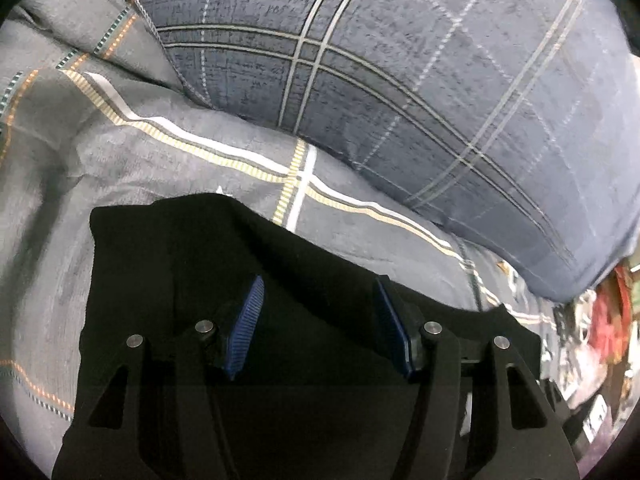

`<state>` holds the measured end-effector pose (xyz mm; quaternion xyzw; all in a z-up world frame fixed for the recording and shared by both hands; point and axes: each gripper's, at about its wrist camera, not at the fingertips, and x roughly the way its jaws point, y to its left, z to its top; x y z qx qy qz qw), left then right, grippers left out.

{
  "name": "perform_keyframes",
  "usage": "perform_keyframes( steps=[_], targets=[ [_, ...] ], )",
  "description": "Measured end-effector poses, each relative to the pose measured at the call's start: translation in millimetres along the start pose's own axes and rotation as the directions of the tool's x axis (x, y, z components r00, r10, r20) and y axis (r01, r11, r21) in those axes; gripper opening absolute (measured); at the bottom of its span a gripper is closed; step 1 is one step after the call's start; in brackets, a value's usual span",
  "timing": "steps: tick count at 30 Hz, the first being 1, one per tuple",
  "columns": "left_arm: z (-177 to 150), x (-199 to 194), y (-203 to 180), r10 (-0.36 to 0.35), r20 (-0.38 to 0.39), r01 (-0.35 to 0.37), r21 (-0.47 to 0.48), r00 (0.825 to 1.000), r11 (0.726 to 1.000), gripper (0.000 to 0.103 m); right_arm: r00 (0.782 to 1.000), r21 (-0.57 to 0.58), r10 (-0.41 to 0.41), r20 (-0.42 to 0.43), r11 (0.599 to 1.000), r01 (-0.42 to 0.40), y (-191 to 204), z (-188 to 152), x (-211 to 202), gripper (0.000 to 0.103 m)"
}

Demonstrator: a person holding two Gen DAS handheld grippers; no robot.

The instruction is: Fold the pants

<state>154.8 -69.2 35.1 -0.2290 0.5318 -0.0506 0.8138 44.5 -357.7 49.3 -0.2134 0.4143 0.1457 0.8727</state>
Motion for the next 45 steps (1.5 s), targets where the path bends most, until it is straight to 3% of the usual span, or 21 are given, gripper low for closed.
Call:
perform_keyframes(
  steps=[4, 5, 6, 8, 9, 13, 18, 25, 29, 32, 34, 37, 39, 43, 45],
  targets=[
    [5, 9, 0, 0.028, 0.011, -0.028, -0.037, 1.000, 0.999, 0.057, 1.000, 0.002, 0.016, 0.013, 1.000, -0.016, -4, 4, 7, 0.049],
    [6, 11, -1, 0.028, 0.018, -0.027, -0.041, 0.999, 0.999, 0.057, 1.000, 0.006, 0.024, 0.015, 1.000, -0.024, -5, 5, 9, 0.041],
    [7, 10, -1, 0.012, 0.032, -0.011, -0.048, 0.999, 0.999, 0.056, 0.999, 0.012, 0.038, 0.018, 0.999, -0.038, -6, 6, 8, 0.026],
    [8, 9, 3, -0.034, 0.056, 0.038, -0.072, 0.998, 0.997, 0.030, 0.998, 0.009, 0.056, 0.037, 0.998, -0.057, -5, 7, 6, 0.012],
    [8, 9, 4, -0.029, 0.051, 0.033, -0.074, 0.998, 0.997, 0.008, 0.998, 0.002, 0.046, 0.046, 0.999, -0.046, -3, 8, 4, 0.006],
    [-7, -20, 2, -0.071, 0.114, 0.075, -0.031, 0.991, 0.997, 0.009, 0.994, 0.015, 0.054, 0.095, 0.998, -0.055, -1, 12, -23, 0.006],
    [-41, -86, -2, -0.156, 0.209, 0.141, 0.082, 0.965, 0.987, 0.009, 0.987, 0.018, 0.066, 0.148, 0.997, -0.069, -3, 5, -66, 0.005],
    [-117, -141, 4, -0.219, 0.272, 0.187, 0.138, 0.937, 0.973, 0.008, 0.975, 0.034, 0.096, 0.200, 0.994, -0.104, 9, -21, -129, 0.005],
    [-164, -141, 18, -0.202, 0.263, 0.178, 0.115, 0.943, 0.977, 0.009, 0.977, 0.049, 0.134, 0.164, 0.988, -0.144, 26, -50, -139, 0.005],
    [-187, -125, 32, -0.156, 0.223, 0.139, 0.092, 0.962, 0.986, 0.008, 0.981, 0.054, 0.164, 0.099, 0.984, -0.170, 46, -75, -129, 0.005],
    [-194, -115, 38, -0.116, 0.220, 0.100, 0.082, 0.969, 0.992, 0.008, 0.982, 0.073, 0.181, 0.051, 0.980, -0.185, 54, -87, -114, 0.005],
    [-198, -106, 51, -0.128, 0.184, 0.122, 0.044, 0.974, 0.992, 0.009, 0.983, 0.086, 0.185, 0.006, 0.979, -0.185, 61, -97, -97, 0.005],
    [-200, -114, 58, -0.127, 0.197, 0.122, 0.040, 0.972, 0.992, 0.009, 0.983, 0.103, 0.181, 0.020, 0.978, -0.182, 60, -99, -99, 0.006],
    [-201, -139, 71, -0.050, 0.250, 0.036, 0.061, 0.967, 0.998, 0.010, 0.982, 0.108, 0.190, 0.022, 0.976, -0.191, 54, -97, -108, 0.009],
    [-199, -146, 82, -0.035, 0.244, 0.025, 0.046, 0.969, 0.999, 0.016, 0.982, 0.101, 0.189, 0.030, 0.976, -0.191, 56, -98, -114, 0.012]
  ],
)
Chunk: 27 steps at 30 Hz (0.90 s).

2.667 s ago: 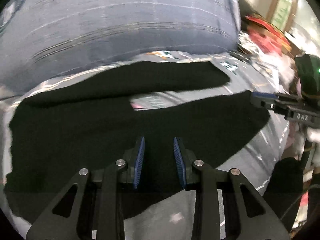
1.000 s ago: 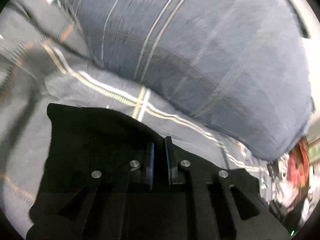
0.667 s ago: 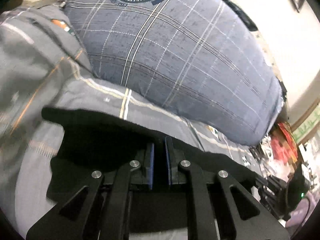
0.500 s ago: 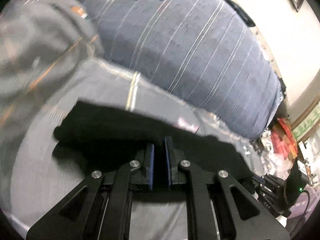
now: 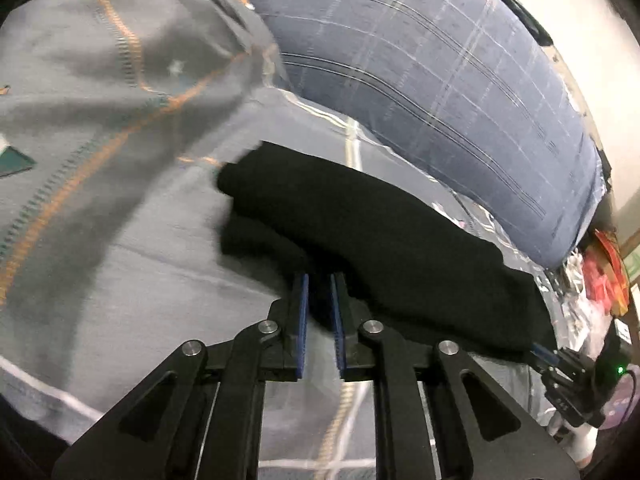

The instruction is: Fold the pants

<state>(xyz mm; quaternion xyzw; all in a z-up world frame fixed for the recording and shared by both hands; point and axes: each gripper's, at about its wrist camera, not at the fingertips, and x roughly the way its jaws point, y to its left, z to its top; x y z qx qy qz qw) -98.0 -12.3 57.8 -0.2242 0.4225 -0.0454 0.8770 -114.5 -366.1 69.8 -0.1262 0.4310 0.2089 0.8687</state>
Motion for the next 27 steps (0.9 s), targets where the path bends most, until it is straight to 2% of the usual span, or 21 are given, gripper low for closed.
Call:
perform_keyframes(
  steps=[3, 4, 7, 10, 15, 27],
  targets=[
    [4, -4, 18, 0.031, -0.003, -0.031, -0.018, 1.000, 0.999, 0.040, 0.999, 0.017, 0.030, 0.029, 0.999, -0.031, 6, -1, -8, 0.014],
    [6, -5, 22, 0.042, 0.000, -0.042, -0.024, 0.999, 0.999, 0.043, 0.997, 0.028, 0.064, 0.046, 0.997, -0.065, 8, 0, -10, 0.014],
    [10, -3, 30, 0.076, -0.009, -0.076, -0.037, 0.997, 0.996, 0.043, 0.985, 0.043, 0.144, 0.092, 0.988, -0.148, 19, 8, -12, 0.016],
    [11, 0, 26, 0.113, -0.012, -0.113, -0.004, 0.994, 0.994, 0.043, 0.972, 0.029, 0.202, 0.115, 0.978, -0.207, 37, 21, -5, 0.020],
    [10, 7, 18, 0.112, -0.023, -0.112, 0.015, 0.993, 0.994, 0.043, 0.955, 0.003, 0.271, 0.125, 0.962, -0.273, 65, 44, 15, 0.021],
    [5, 24, 9, 0.069, -0.049, -0.070, -0.017, 0.996, 0.997, 0.043, 0.938, 0.036, 0.324, 0.121, 0.943, -0.331, 83, 74, 46, 0.026]
  ],
)
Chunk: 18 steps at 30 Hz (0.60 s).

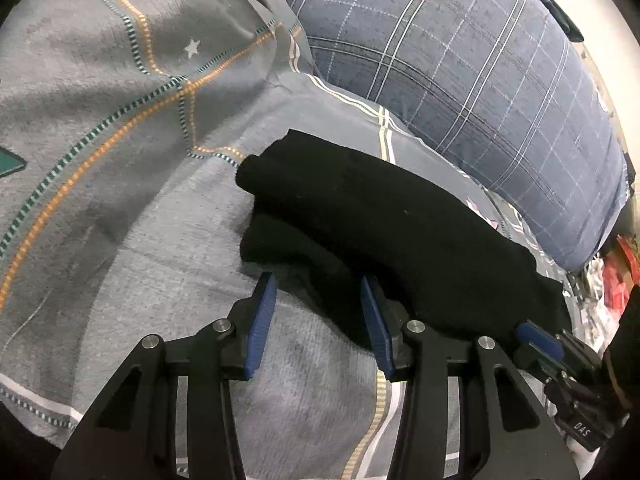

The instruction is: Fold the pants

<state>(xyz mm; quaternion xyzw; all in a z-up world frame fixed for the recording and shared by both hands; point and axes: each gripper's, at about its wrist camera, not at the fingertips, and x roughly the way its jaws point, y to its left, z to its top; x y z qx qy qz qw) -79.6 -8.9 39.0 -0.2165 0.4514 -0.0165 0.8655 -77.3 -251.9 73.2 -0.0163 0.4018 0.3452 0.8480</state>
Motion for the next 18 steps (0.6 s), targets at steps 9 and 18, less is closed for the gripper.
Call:
perform_keyframes(
  steps=[9, 18],
  targets=[
    [26, 26, 1, -0.130, -0.025, 0.131, 0.025, 0.991, 0.991, 0.043, 1.000, 0.027, 0.013, -0.008, 1.000, -0.013, -5, 11, 15, 0.032],
    [49, -30, 36, -0.069, 0.227, 0.078, -0.029, 0.971, 0.997, 0.049, 0.998, -0.021, 0.057, 0.024, 0.998, -0.056, 16, 42, 33, 0.035]
  ],
)
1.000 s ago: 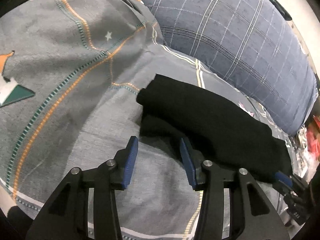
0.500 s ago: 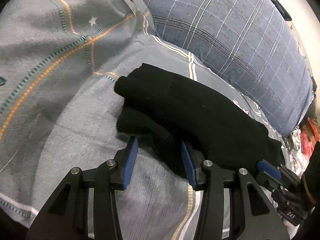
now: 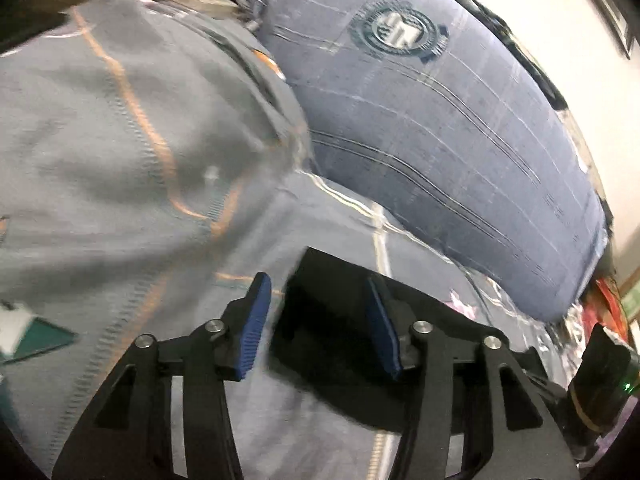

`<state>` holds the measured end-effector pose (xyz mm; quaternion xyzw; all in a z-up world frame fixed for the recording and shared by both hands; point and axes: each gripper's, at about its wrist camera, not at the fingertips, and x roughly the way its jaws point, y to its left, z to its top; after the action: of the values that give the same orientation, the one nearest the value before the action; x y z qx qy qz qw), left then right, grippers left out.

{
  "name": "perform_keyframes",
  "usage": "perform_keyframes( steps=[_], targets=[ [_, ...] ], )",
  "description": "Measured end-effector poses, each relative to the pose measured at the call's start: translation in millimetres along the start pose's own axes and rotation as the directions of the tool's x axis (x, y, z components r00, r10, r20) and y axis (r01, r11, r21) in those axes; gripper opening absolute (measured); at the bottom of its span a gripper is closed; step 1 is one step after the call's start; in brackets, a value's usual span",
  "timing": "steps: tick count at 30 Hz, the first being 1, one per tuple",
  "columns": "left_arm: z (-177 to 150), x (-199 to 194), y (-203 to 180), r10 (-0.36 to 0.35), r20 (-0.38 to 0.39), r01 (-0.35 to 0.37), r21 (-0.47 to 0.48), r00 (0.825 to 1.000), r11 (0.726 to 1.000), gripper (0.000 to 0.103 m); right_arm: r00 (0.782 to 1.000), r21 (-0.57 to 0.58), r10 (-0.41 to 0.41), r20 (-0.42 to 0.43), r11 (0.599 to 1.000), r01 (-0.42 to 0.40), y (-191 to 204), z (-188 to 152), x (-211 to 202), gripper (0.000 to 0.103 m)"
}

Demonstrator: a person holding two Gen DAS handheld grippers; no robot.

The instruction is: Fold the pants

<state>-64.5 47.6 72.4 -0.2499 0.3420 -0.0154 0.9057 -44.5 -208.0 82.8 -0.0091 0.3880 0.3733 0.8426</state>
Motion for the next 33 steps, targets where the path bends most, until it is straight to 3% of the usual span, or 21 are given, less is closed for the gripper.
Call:
perform_keyframes(
  steps=[4, 9, 12, 16, 19, 21, 24, 27, 30, 33],
  targets=[
    [-6, 1, 7, 0.030, 0.001, -0.030, 0.002, 1.000, 1.000, 0.049, 1.000, -0.045, 0.015, -0.019, 0.999, -0.015, 12, 13, 24, 0.035],
    [-8, 12, 9, 0.002, -0.057, -0.001, 0.008, 0.998, 1.000, 0.049, 0.998, -0.106, 0.022, -0.059, 0.994, -0.028, 26, 15, 45, 0.036],
    [-7, 30, 11, 0.008, -0.125, -0.011, -0.019, 0.992, 1.000, 0.049, 0.997, -0.151, 0.004, -0.083, 0.988, -0.016, 31, 9, 52, 0.043],
    [-3, 56, 10, 0.006, -0.196, -0.017, -0.057, 0.981, 0.998, 0.049, 0.992, -0.180, -0.059, -0.112, 0.983, 0.038, 26, 1, 64, 0.043],
    [0, 73, 11, -0.029, -0.230, 0.011, -0.081, 0.973, 0.997, 0.049, 0.990, -0.195, -0.090, -0.105, 0.978, 0.068, 19, -1, 69, 0.035],
    [3, 77, 10, -0.049, -0.215, 0.030, -0.088, 0.975, 0.996, 0.049, 0.991, -0.189, -0.093, -0.099, 0.979, 0.073, 15, 0, 70, 0.027],
    [6, 67, 9, -0.063, -0.145, 0.054, -0.067, 0.987, 0.996, 0.032, 0.993, -0.158, -0.066, -0.097, 0.986, 0.050, 12, 4, 68, 0.008],
    [9, 50, 8, -0.122, -0.075, 0.116, -0.071, 0.990, 0.991, 0.022, 0.995, -0.153, -0.034, -0.092, 0.988, 0.019, 17, 7, 60, 0.006],
    [10, 38, 8, -0.165, -0.042, 0.162, -0.073, 0.985, 0.984, 0.022, 0.997, -0.139, -0.004, -0.075, 0.990, -0.007, 22, 11, 47, 0.006],
    [4, 31, 10, -0.162, -0.049, 0.159, -0.072, 0.986, 0.985, 0.022, 0.998, -0.118, 0.027, -0.054, 0.992, -0.033, 26, 13, 34, 0.006]
  ],
)
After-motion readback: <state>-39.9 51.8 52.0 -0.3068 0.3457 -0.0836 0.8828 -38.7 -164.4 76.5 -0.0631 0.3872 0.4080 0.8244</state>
